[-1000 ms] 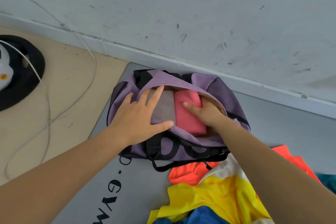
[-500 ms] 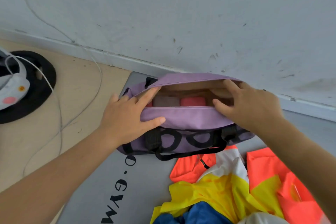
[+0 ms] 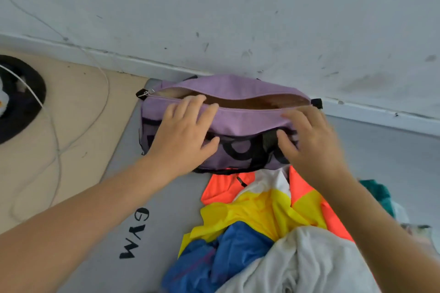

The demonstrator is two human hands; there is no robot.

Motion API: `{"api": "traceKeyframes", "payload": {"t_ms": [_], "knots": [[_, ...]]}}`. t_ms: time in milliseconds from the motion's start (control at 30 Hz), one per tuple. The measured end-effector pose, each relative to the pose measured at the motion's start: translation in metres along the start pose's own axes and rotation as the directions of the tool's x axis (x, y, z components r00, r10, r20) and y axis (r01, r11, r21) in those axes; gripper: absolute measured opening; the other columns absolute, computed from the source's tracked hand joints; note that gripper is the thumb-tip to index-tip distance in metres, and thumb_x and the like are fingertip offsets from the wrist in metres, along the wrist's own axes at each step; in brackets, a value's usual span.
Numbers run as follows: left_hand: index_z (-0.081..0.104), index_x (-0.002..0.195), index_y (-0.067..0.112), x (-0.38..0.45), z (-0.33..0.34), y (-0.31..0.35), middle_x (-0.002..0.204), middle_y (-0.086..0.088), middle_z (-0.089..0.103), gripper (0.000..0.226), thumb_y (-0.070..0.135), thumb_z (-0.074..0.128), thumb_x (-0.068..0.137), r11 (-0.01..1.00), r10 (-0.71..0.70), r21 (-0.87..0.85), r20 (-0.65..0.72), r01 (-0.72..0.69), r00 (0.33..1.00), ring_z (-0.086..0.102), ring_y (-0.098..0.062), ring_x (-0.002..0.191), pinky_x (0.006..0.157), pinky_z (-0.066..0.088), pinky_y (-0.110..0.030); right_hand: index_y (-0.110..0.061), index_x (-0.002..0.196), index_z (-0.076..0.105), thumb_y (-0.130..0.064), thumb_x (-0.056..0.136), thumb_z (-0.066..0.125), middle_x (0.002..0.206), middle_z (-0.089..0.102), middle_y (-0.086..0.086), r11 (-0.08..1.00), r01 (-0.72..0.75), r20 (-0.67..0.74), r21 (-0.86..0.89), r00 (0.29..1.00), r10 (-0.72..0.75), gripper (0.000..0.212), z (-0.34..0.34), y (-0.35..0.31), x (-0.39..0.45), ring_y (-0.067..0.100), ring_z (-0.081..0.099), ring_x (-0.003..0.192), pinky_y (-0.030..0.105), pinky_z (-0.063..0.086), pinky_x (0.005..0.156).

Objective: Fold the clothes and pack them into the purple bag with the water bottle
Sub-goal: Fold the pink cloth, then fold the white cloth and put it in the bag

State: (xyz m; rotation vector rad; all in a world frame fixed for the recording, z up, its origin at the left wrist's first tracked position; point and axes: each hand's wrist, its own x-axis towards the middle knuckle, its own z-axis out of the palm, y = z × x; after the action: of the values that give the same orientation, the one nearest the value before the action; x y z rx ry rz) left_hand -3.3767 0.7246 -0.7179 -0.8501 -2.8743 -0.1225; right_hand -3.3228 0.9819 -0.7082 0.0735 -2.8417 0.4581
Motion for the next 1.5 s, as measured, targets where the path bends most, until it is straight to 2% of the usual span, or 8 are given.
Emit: {"api": "traceKeyframes", "payload": {"t_ms": [133,467,633,733,900,1067,1300,1500], "knots": [[0.067,0.098,0.017,-0.011,0.001,0.061,0.090,-0.004,0.064,0.035,0.041,0.044,0.087,0.956,0.204,-0.246,0.179,-0.157,0.962,0.061,-0.029,0.090,0.071,0.047,-0.042,-0.008,0.106,0.068,-0.011,0.085,0.068,0.103,0.064,0.011,0.973,-0.187,0.139,0.135,0.976,0.169,0.021,0.005,0.008,-0.076,0.034,0.060,0.096,0.046,0.048,0.082],[0.070,0.103,0.025,-0.022,0.040,0.167,0.104,0.005,0.070,0.025,0.040,0.052,0.095,0.846,0.388,-0.531,0.545,-0.052,0.743,0.060,-0.016,0.095,0.074,0.040,-0.027,-0.017,0.109,0.061,-0.038,0.088,0.064,0.103,0.064,0.006,0.798,-0.558,0.615,-0.227,0.553,0.562,0.029,-0.011,0.074,-0.208,0.027,0.060,0.100,0.030,0.036,0.071],[0.068,0.111,0.024,-0.021,0.029,0.186,0.108,0.004,0.067,0.029,0.044,0.057,0.093,0.803,0.426,-0.596,0.544,-0.025,0.723,0.058,-0.012,0.090,0.074,0.040,-0.026,-0.014,0.091,0.066,-0.029,0.090,0.066,0.085,0.055,-0.003,0.844,-0.535,0.596,0.045,0.692,0.407,0.015,-0.030,0.073,-0.202,0.012,0.051,0.079,0.028,0.036,0.071],[0.053,0.135,0.033,-0.018,-0.005,0.188,0.122,0.009,0.055,0.051,0.051,0.063,0.088,0.704,0.444,-0.703,0.548,0.102,0.708,0.056,-0.008,0.105,0.090,0.045,-0.020,-0.009,0.086,0.062,-0.024,0.092,0.065,0.070,0.052,-0.002,0.527,-0.682,0.662,0.508,0.700,0.269,0.017,-0.069,0.049,-0.178,0.010,0.043,0.066,0.028,0.033,0.064],[0.071,0.091,0.023,-0.012,-0.104,0.169,0.093,0.017,0.067,0.035,0.056,0.064,0.082,0.656,0.454,-0.738,0.553,0.158,0.698,0.057,0.007,0.084,0.078,0.040,-0.013,-0.004,0.087,0.062,-0.019,0.092,0.065,0.072,0.059,0.002,0.427,-0.548,0.547,0.719,0.826,0.139,0.015,-0.149,0.010,-0.137,0.012,0.049,0.067,0.026,0.038,0.062],[0.063,0.099,0.001,-0.022,-0.221,0.167,0.100,-0.009,0.072,0.021,0.020,0.065,0.092,0.492,0.389,-0.845,0.430,0.211,0.815,0.067,-0.008,0.087,0.078,0.052,-0.020,-0.019,0.083,0.066,-0.016,0.088,0.070,0.076,0.064,-0.002,0.456,-0.417,0.435,0.787,0.898,0.070,0.007,-0.239,-0.038,-0.128,0.008,0.055,0.070,0.022,0.042,0.066],[0.066,0.095,0.002,-0.090,-0.336,0.189,0.085,-0.004,0.057,0.054,0.054,0.066,0.078,0.474,0.306,-0.872,0.294,0.123,0.906,0.051,-0.014,0.083,0.081,0.044,-0.039,-0.016,0.095,0.067,-0.006,0.086,0.070,0.086,0.072,0.005,0.427,-0.181,0.223,0.886,0.974,-0.049,0.013,-0.354,-0.112,-0.147,0.011,0.065,0.078,0.020,0.051,0.069],[0.070,0.072,0.022,-0.149,-0.365,0.194,0.069,0.002,0.063,0.013,0.028,0.079,0.079,0.449,0.138,-0.892,0.120,0.046,0.983,0.054,-0.011,0.066,0.067,0.040,-0.031,-0.016,0.092,0.072,-0.027,0.082,0.076,0.076,0.062,-0.002,0.721,-0.244,0.321,0.648,0.947,0.032,0.016,-0.382,-0.138,-0.184,0.008,0.054,0.070,0.023,0.041,0.064]]}}
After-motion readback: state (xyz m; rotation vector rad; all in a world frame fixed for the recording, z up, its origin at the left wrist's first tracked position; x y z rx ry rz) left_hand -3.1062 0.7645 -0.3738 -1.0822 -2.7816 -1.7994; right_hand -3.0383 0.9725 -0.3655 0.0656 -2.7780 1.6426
